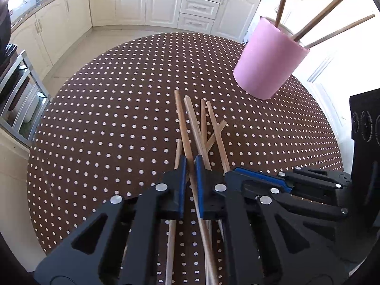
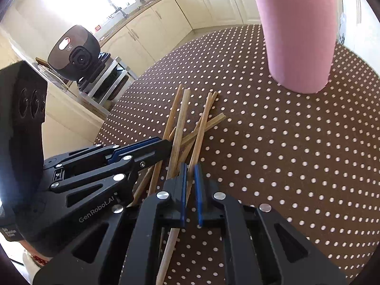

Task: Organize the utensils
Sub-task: 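Close the left tool on a chopstick while the right tool grasps another, then lift both held chopsticks upright and carry them over the pink cup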

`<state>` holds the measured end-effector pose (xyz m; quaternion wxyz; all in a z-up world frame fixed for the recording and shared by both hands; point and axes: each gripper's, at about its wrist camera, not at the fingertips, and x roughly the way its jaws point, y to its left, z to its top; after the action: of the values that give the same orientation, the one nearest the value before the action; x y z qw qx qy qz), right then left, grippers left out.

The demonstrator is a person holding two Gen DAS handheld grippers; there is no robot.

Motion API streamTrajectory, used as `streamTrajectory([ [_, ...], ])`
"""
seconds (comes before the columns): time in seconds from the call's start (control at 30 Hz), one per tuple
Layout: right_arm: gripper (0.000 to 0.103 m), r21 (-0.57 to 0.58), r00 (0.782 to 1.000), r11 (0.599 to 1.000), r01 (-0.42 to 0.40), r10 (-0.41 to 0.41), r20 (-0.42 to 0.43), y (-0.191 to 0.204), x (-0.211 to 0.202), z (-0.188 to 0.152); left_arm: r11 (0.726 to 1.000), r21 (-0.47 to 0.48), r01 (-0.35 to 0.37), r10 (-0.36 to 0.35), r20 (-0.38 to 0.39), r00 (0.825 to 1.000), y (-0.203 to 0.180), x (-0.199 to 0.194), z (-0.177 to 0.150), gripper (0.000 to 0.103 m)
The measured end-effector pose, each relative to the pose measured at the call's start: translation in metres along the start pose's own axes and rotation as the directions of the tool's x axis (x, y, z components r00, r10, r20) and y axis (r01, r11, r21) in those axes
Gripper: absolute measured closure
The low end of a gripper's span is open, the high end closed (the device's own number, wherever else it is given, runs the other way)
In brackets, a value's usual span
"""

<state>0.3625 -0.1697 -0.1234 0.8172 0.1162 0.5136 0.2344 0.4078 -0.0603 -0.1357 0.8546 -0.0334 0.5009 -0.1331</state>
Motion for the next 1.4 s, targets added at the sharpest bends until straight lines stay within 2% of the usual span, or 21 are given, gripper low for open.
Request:
streamTrajectory([
  [0.2, 0.095, 0.031, 0.999, 0.999, -0.031, 0.032, -0.021, 0.000, 0.006, 0.004, 1.000, -0.004, -0.002, 0.002, 0.007, 1.000, 0.004, -0.004, -0.005, 0.097],
  [0.43, 0.097, 0.016, 1.000, 1.000, -0.006, 0.005, 0.013, 0.007, 0.003, 0.002, 1.000, -0.019, 0.005, -0.005, 0.027, 1.000, 0.018, -0.021, -0.014, 0.097],
  [0.77, 0.098, -0.034, 0.992, 0.999, -0.018, 0.022, 0.121, 0.020, -0.051, -0.007, 0.999, -0.017, 0.037, -0.034, 0.118, 0.992, 0.019, -0.081, -0.019, 0.097],
  [1.03, 0.098, -0.155, 0.969, 0.988, 0.016, 0.023, 0.246, 0.050, -0.110, -0.023, 0.997, 0.040, 0.069, -0.077, 0.239, 0.968, -0.005, -0.147, -0.036, 0.097],
  [1.4, 0.099, -0.215, 0.935, 0.973, 0.089, -0.008, 0.354, 0.065, -0.163, -0.041, 0.992, 0.114, 0.062, -0.098, 0.343, 0.934, -0.038, -0.186, -0.054, 0.097],
])
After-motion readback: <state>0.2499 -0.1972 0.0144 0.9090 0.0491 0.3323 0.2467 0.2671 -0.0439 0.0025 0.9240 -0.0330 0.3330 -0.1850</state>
